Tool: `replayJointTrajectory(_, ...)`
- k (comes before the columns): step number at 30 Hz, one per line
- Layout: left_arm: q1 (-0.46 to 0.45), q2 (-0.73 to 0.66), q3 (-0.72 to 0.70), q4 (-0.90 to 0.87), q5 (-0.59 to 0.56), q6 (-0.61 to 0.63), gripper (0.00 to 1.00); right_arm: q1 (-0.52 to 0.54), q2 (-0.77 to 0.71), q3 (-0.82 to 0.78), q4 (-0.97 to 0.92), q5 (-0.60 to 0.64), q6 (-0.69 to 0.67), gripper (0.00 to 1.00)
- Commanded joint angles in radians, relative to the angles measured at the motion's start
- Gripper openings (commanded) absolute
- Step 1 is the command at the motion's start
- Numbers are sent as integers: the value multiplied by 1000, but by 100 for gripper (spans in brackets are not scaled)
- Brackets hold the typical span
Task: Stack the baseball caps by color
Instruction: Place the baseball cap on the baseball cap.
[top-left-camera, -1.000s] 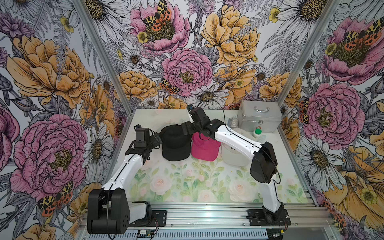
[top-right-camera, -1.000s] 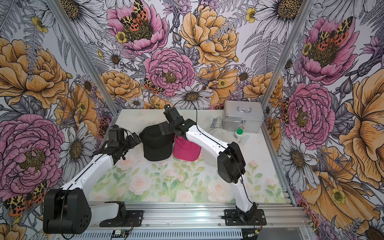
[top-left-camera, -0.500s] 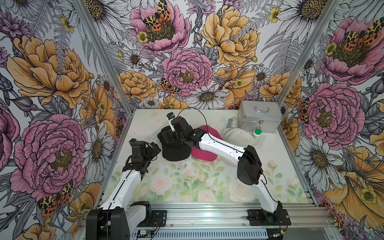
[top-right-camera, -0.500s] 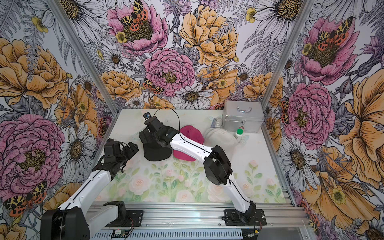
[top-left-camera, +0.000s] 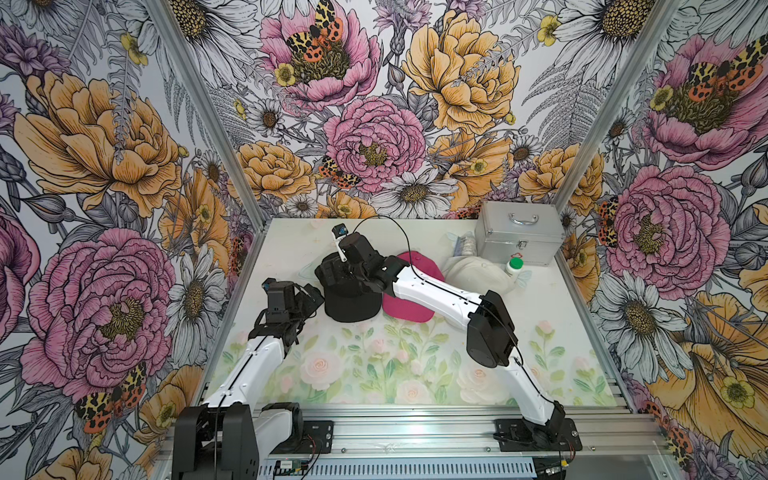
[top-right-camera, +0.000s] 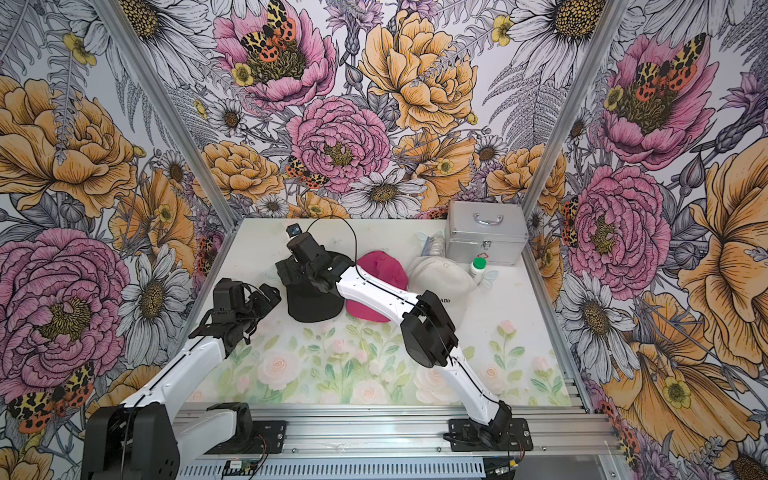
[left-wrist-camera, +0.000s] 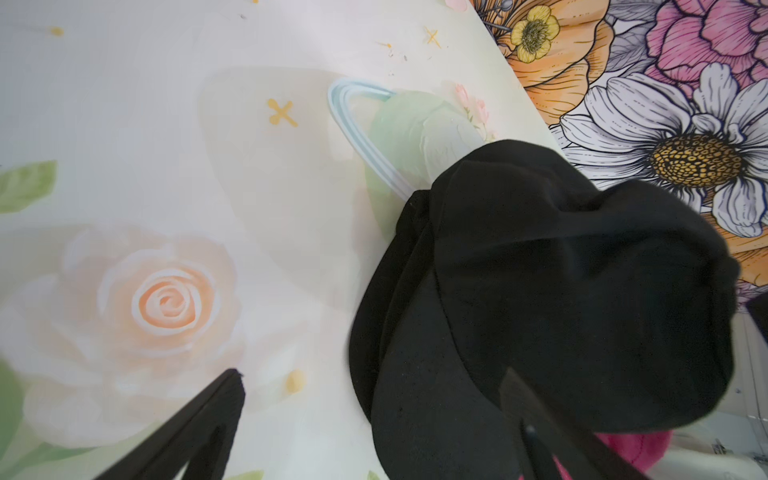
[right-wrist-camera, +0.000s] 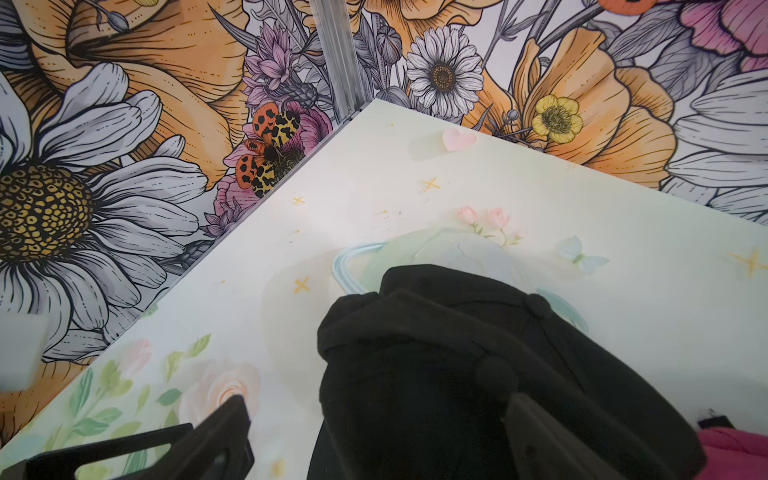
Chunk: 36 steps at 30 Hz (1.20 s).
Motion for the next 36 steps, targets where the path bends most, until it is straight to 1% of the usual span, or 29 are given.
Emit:
replayJointTrajectory(1, 8, 25, -24, 83, 84, -25, 99, 8, -86, 3, 18, -73, 15, 99)
replayJointTrajectory(6, 6, 92, -43, 152, 173, -57, 99, 8, -57, 32, 17, -157, 39, 99)
replayJointTrajectory(12, -12, 148, -44, 192, 214, -70, 99, 1, -13, 68, 19, -182, 73, 99)
replayJointTrajectory(20, -7, 216, -26, 219, 217, -81, 99, -12, 44, 105, 18, -225, 120, 99)
replayJointTrajectory(24, -13, 240, -44, 219, 216, -95, 99, -24, 88, 120, 19, -234, 148, 99)
replayJointTrajectory(27, -12, 274, -54, 219, 197, -106, 99, -46, 120, 130, 18, -206, 161, 99)
replayJointTrajectory(31, -10, 354, -48, 222, 147, -106, 99, -68, 159, 133, 16, -84, 109, 99)
replayJointTrajectory(33, -10, 391, -55, 234, 124, -112, 99, -87, 181, 124, 17, -71, 124, 99)
replayJointTrajectory(34, -6, 396, -65, 255, 132, -113, 99, -97, 186, 113, 17, -73, 140, 99)
replayJointTrajectory(36, -7, 375, -83, 260, 103, -127, 99, -101, 184, 89, 16, -77, 153, 99)
